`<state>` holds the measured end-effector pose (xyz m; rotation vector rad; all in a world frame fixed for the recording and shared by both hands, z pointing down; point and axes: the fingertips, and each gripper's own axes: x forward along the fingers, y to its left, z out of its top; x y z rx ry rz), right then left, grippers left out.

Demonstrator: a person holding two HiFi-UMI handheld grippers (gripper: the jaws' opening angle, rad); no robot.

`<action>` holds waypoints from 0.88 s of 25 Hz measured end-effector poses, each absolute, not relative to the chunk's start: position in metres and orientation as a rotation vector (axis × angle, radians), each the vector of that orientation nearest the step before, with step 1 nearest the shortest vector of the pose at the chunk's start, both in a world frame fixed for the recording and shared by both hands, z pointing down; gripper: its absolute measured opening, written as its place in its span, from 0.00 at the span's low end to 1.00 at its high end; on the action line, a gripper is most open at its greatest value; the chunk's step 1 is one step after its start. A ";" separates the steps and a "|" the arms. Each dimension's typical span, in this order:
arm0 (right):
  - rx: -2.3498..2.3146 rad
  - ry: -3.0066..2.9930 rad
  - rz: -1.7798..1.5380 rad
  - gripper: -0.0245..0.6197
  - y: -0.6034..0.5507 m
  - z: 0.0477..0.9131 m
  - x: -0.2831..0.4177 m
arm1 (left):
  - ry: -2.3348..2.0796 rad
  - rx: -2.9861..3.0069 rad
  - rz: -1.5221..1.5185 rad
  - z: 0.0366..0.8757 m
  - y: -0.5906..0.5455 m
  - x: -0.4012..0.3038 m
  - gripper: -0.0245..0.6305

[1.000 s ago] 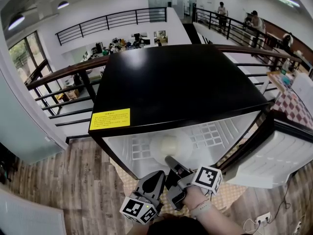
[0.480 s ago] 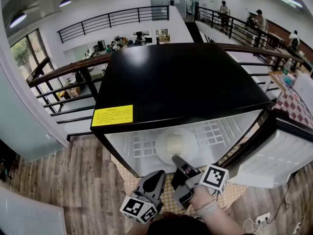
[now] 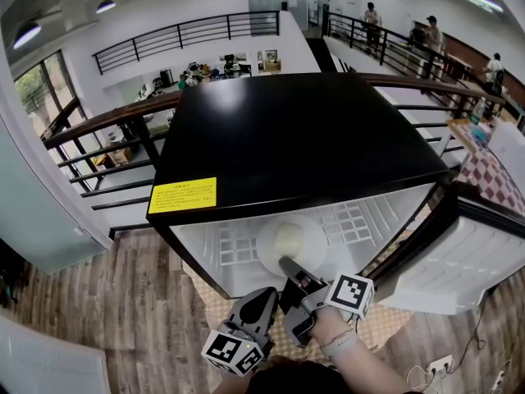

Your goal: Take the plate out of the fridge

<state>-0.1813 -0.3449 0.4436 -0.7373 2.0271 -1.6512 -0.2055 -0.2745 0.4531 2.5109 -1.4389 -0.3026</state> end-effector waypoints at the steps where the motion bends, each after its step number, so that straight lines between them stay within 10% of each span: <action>1: -0.731 2.018 -1.648 0.16 -0.346 0.443 -0.182 | -1.442 2.508 -0.304 0.453 -0.275 -0.206 0.05; 22: -0.628 1.956 -1.632 0.15 -0.328 0.436 -0.174 | -1.417 2.514 -0.291 0.454 -0.264 -0.213 0.05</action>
